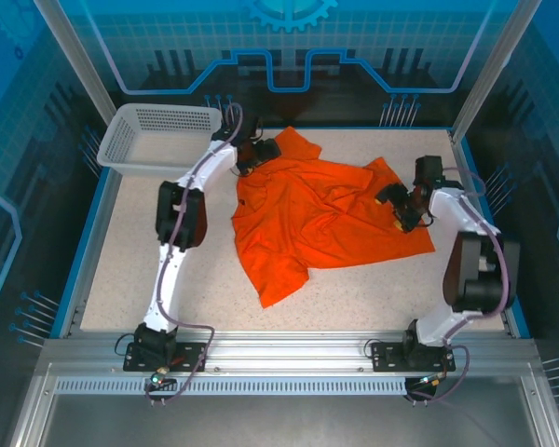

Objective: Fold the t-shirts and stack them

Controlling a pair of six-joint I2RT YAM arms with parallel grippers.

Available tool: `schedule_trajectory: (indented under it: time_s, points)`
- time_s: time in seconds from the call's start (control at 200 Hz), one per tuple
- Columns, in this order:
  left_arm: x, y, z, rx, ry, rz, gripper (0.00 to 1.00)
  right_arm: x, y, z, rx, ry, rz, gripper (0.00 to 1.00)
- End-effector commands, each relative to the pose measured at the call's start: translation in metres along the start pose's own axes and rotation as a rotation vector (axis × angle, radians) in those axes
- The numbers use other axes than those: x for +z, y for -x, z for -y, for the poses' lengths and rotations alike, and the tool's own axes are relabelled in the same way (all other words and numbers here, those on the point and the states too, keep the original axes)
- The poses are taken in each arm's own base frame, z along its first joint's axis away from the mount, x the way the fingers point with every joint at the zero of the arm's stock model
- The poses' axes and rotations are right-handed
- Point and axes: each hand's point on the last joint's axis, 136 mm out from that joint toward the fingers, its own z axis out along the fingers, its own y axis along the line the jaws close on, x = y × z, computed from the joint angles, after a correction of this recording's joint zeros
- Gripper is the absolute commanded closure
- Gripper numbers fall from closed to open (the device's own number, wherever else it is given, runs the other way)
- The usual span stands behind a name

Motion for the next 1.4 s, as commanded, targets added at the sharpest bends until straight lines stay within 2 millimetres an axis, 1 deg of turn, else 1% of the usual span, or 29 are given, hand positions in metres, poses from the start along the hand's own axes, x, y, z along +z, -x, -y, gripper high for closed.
schedule_trajectory:
  time_s: [0.0,0.015,0.025,0.035,0.045,0.06,0.065,0.08,0.105,0.145,0.155,0.18,0.24,0.31,0.37,0.435,0.5,0.505,0.595,0.67,0.695,0.72,0.77,0.835,0.975,1.08,1.166,1.281,1.396]
  points:
    - [-0.110,-0.017,0.058,0.036,-0.193,0.087,0.15,-0.045,-0.001,0.020,-0.039,-0.079,0.106,0.19]
    - [-0.114,-0.026,0.054,0.023,-0.196,0.083,0.15,-0.048,-0.003,0.025,-0.033,-0.090,0.117,0.19]
    - [-0.121,-0.029,0.055,0.017,-0.207,0.090,0.16,-0.049,-0.004,0.030,-0.027,-0.099,0.121,0.19]
    - [-0.121,-0.036,0.051,0.011,-0.207,0.082,0.16,-0.051,-0.005,0.034,-0.022,-0.107,0.127,0.19]
    - [-0.127,-0.040,0.051,0.004,-0.219,0.087,0.16,-0.051,-0.007,0.041,-0.014,-0.121,0.129,0.19]
    - [-0.128,-0.050,0.046,-0.005,-0.219,0.079,0.17,-0.053,-0.009,0.048,-0.006,-0.135,0.135,0.19]
    - [-0.132,-0.051,0.047,-0.010,-0.226,0.084,0.17,-0.053,-0.010,0.051,-0.001,-0.138,0.134,0.19]
    - [-0.133,-0.062,0.041,-0.022,-0.223,0.076,0.17,-0.055,-0.011,0.059,0.010,-0.151,0.141,0.19]
    - [-0.142,-0.076,0.036,-0.042,-0.235,0.080,0.18,-0.055,-0.014,0.073,0.035,-0.172,0.148,0.19]
    - [-0.147,-0.103,0.026,-0.065,-0.246,0.064,0.21,-0.054,-0.017,0.095,0.078,-0.193,0.160,0.20]
    - [-0.147,-0.110,0.022,-0.071,-0.245,0.058,0.22,-0.056,-0.014,0.097,0.086,-0.188,0.172,0.20]
    - [-0.150,-0.128,0.012,-0.087,-0.233,0.045,0.23,-0.050,-0.022,0.117,0.125,-0.209,0.157,0.21]
    - [-0.152,-0.171,-0.009,-0.099,-0.214,-0.002,0.26,-0.045,-0.026,0.140,0.181,-0.193,0.162,0.27]
    - [-0.154,-0.217,-0.040,-0.106,-0.171,-0.062,0.27,-0.042,-0.027,0.156,0.212,-0.177,0.182,0.29]
    - [-0.155,-0.252,-0.062,-0.109,-0.154,-0.118,0.28,-0.040,-0.025,0.165,0.227,-0.160,0.209,0.30]
    - [-0.157,-0.283,-0.082,-0.111,-0.139,-0.174,0.30,-0.040,-0.019,0.170,0.225,-0.155,0.241,0.31]
    - [-0.163,-0.305,-0.092,-0.093,-0.145,-0.205,0.30,-0.040,-0.012,0.171,0.210,-0.159,0.264,0.34]
    - [-0.163,-0.306,-0.093,-0.091,-0.146,-0.208,0.30,-0.041,-0.010,0.174,0.220,-0.163,0.272,0.34]
    - [-0.167,-0.322,-0.102,-0.074,-0.155,-0.226,0.31,-0.042,0.004,0.181,0.223,-0.182,0.285,0.38]
    - [-0.166,-0.332,-0.112,-0.086,-0.153,-0.246,0.32,-0.036,0.013,0.184,0.229,-0.166,0.261,0.44]
    - [-0.165,-0.335,-0.114,-0.088,-0.159,-0.254,0.32,-0.033,0.016,0.183,0.228,-0.146,0.253,0.48]
    - [-0.164,-0.339,-0.117,-0.090,-0.164,-0.265,0.32,-0.030,0.018,0.183,0.230,-0.125,0.246,0.49]
    - [-0.163,-0.347,-0.119,-0.088,-0.179,-0.287,0.33,-0.026,0.020,0.184,0.241,-0.096,0.239,0.49]
    - [-0.162,-0.356,-0.122,-0.065,-0.191,-0.311,0.34,-0.025,0.025,0.185,0.236,-0.092,0.249,0.49]
    - [-0.162,-0.369,-0.124,0.011,-0.203,-0.343,0.35,-0.025,0.035,0.178,0.190,-0.064,0.266,0.48]
    - [-0.161,-0.374,-0.128,0.042,-0.206,-0.352,0.36,-0.021,0.037,0.180,0.197,-0.084,0.244,0.50]
    - [-0.161,-0.375,-0.126,0.066,-0.221,-0.357,0.38,-0.016,0.035,0.186,0.206,-0.117,0.217,0.50]
    - [-0.162,-0.375,-0.123,0.093,-0.234,-0.362,0.39,-0.007,0.037,0.186,0.203,-0.119,0.175,0.53]
    - [-0.161,-0.377,-0.125,0.117,-0.227,-0.366,0.40,0.004,0.040,0.183,0.202,-0.108,0.147,0.58]
